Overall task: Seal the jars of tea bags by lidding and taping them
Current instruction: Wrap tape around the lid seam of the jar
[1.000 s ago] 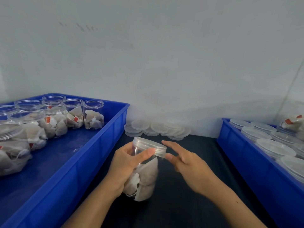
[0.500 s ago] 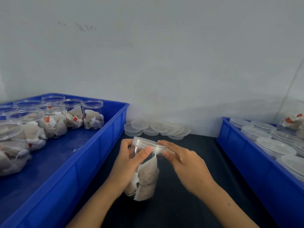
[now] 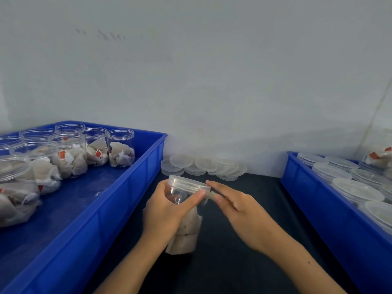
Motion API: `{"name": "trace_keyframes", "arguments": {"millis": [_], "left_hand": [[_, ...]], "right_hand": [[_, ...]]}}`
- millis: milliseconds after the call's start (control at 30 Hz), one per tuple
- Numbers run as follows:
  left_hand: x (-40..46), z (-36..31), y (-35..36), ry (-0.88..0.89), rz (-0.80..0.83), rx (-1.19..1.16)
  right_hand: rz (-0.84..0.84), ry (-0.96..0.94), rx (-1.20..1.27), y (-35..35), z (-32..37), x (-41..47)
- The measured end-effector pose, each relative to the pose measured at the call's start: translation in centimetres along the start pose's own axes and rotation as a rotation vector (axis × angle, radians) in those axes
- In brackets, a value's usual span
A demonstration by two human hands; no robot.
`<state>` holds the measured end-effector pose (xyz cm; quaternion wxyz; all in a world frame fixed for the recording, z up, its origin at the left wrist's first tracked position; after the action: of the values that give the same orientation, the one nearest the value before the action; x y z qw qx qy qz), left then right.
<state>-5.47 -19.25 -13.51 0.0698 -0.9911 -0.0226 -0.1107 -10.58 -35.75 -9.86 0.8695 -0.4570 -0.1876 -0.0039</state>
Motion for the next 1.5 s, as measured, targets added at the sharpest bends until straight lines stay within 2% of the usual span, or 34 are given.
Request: {"name": "trace_keyframes", "arguments": {"millis": [133, 333, 667, 767, 867, 933, 1100, 1300, 1500], "left_hand": [[0.7, 0.1, 0.0, -0.02, 0.121, -0.135], [1.1, 0.7, 0.1, -0.041, 0.233, -0.193], [1.2, 1.2, 0.2, -0.008, 0.294, -0.193], [0.5, 0.5, 0.1, 0.072, 0.172, -0.075], [-0.7, -0.5, -0.3, 0.276, -0.067, 0.25], [-1.3, -0.9, 0.2, 0.271, -0.08, 0.33], [-0.3, -0.2, 0.1, 0.05, 0.014, 0.049], [0.2, -0.1, -0.3, 0.038, 0.125, -0.076], [0.5, 0.1, -0.1, 0.016, 0.261, -0.228]], "right_hand": [[0.047, 0.008, -0.017, -0.9, -0.9, 0.2], [0.043, -0.024, -0.098, -0.8, -0.9, 0.3], [-0.012, -0.041, -0.189, 0.5, -0.2, 0.5], [-0.063, -0.021, -0.196, 0.2, -0.3, 0.5], [-0.09, 0.003, -0.192, 0.2, 0.1, 0.3], [-0.109, 0.006, -0.202, 0.5, 0.6, 0.0], [-0.036, -0.006, -0.161, 0.4, 1.0, -0.2], [0.089, 0.041, -0.056, 0.1, -0.2, 0.1], [0.091, -0.033, -0.02, 0.2, 0.0, 0.2]]}}
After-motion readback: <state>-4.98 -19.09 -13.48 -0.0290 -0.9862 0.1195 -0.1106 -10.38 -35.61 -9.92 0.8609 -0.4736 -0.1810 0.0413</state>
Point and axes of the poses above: each hand's wrist, its own x-axis towards the middle knuckle, its own y-axis out of the palm, z = x × y, the point moved 4 cm from there along x, towards the middle knuckle, and after that the axes turned 5 degrees about -y, right-handed, at the moved point
